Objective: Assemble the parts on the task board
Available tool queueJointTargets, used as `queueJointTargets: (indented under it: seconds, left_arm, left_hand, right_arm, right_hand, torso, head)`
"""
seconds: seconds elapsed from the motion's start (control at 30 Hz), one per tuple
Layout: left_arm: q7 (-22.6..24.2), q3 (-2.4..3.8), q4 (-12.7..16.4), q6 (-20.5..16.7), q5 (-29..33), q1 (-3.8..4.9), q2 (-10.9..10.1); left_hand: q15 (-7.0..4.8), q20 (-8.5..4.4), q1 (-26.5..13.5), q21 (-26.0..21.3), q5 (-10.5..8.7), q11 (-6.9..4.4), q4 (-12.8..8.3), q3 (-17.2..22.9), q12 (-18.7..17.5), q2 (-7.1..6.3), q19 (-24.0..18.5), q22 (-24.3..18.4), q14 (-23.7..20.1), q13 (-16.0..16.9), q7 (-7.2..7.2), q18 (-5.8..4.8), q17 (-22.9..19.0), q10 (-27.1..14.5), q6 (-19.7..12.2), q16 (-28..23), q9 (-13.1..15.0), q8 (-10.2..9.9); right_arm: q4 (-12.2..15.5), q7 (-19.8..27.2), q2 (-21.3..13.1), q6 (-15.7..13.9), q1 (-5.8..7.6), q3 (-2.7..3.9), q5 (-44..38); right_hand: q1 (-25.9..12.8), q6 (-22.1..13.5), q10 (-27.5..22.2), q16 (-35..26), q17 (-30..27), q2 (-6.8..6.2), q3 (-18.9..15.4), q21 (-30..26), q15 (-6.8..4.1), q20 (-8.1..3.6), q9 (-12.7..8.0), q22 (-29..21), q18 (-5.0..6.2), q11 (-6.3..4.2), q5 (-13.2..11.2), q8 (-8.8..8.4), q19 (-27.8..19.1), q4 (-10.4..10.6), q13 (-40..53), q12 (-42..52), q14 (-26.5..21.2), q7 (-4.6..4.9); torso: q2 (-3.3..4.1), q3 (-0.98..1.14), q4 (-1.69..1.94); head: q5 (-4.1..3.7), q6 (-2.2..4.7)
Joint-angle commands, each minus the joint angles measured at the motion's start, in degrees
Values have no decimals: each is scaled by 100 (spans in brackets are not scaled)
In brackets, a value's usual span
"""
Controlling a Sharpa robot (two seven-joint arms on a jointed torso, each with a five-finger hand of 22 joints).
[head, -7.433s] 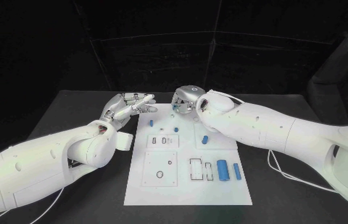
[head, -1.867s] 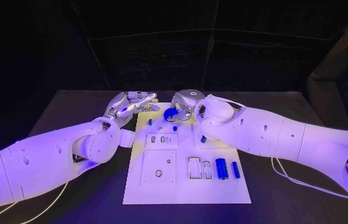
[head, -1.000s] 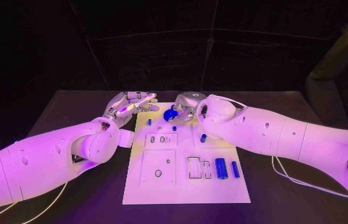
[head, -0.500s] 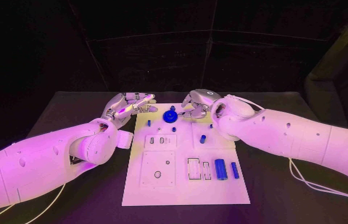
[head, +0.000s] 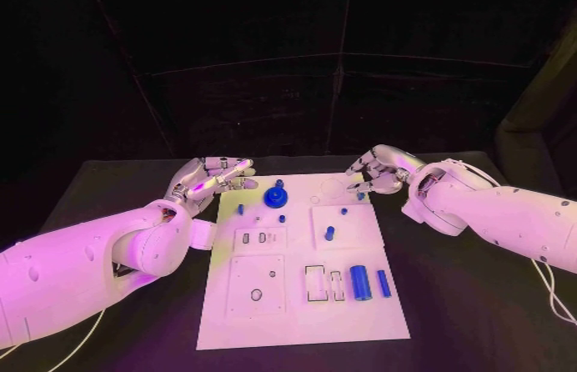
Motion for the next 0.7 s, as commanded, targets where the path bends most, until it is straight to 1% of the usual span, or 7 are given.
queueJointTargets:
  seconds: [0.03,0.13,0.2,0.3,0.43,0.6,0.7]
  left_arm:
    - [59,4,-19,131,-21,8,23]
    - [60,4,-43,145,-21,7,44]
    - [62,4,-57,152,-21,5,54]
    - [63,3,-74,157,-21,3,65]
    - [66,2,-87,162,-21,0,74]
    - [67,2,-95,165,-21,-3,90]
    - [67,2,-98,164,-21,-4,92]
  left_hand:
    - [11,1,10,-36,-36,36,-46,3,-27,50,26,-5,20,-6,21,83,5,-4,19,-28,-1,-30]
    - [11,1,10,-36,-36,36,-46,3,-27,50,26,-5,20,-6,21,83,5,-4,19,-28,-1,-30]
    - [11,1,10,-36,-36,36,-46,3,-27,50,26,-5,20,-6,21,83,5,-4,19,-28,-1,-30]
    - [11,1,10,-36,-36,36,-46,3,-27,50,26,-5,20,-6,21,83,5,-4,19,-28,-1,-30]
    - [11,1,10,-36,-36,36,-46,3,-27,50,26,-5,20,-6,21,83,5,-4,19,-28,-1,-30]
    - [11,1,10,-36,-36,36,-46,3,-27,50,26,-5,20,-6,21,83,5,-4,19,-28,-1,-30]
    - [11,1,10,-36,-36,36,-46,3,-27,50,26,-5,20,-6,21,83,5,-4,19,-28,-1,-30]
  right_arm:
    - [-117,471,-31,223,8,0,402]
    - [-244,519,-39,282,-2,-1,411]
    - [-301,534,-42,323,-21,-1,413]
    - [-374,545,-47,365,-56,-1,415]
    - [-488,556,-31,393,-87,-1,410]
    - [-591,556,0,470,-108,-2,384]
    - [-601,552,7,512,-136,-2,353]
  right_hand:
    - [46,-2,219,-16,955,-29,-8,-13,-46,-35,-7,-11,-40,-55,-34,-34,-19,-43,1038,-40,475,-16]
    - [59,-13,215,-17,953,-27,-11,-16,-45,-35,-9,-16,-39,-56,-36,-38,-22,-59,1034,-46,474,-15]
    - [76,-38,207,-20,949,-21,-16,-22,-42,-35,-12,-28,-37,-54,-38,-47,-29,-81,1025,-58,473,-10]
    - [87,-97,193,-21,948,-19,-31,-29,-35,-31,-19,-41,-34,-47,-35,-61,-37,-107,1009,-80,473,-1]
    - [98,-191,174,-20,955,-13,-55,-30,-25,-23,-23,-40,-35,-38,-20,-68,-37,-141,990,-107,475,10]
    - [104,-209,163,-21,955,-9,-58,-32,-22,-21,-24,-44,-34,-35,-16,-68,-39,-150,977,-124,474,15]
    - [106,-212,162,-21,955,-7,-58,-34,-22,-20,-23,-49,-33,-34,-16,-67,-42,-152,976,-125,474,16]
  torso:
    - [6,33,-28]
    - [9,22,-6]
    - [3,8,5]
    - [3,16,1]
    - [7,10,-9]
    - [4,1,8]
    - [1,-4,5]
  head:
    - [-28,2]
    - [-91,7]
    - [-110,-15]
    - [-100,-29]
    - [-110,-36]
    - [-117,-51]
    - [-109,-55]
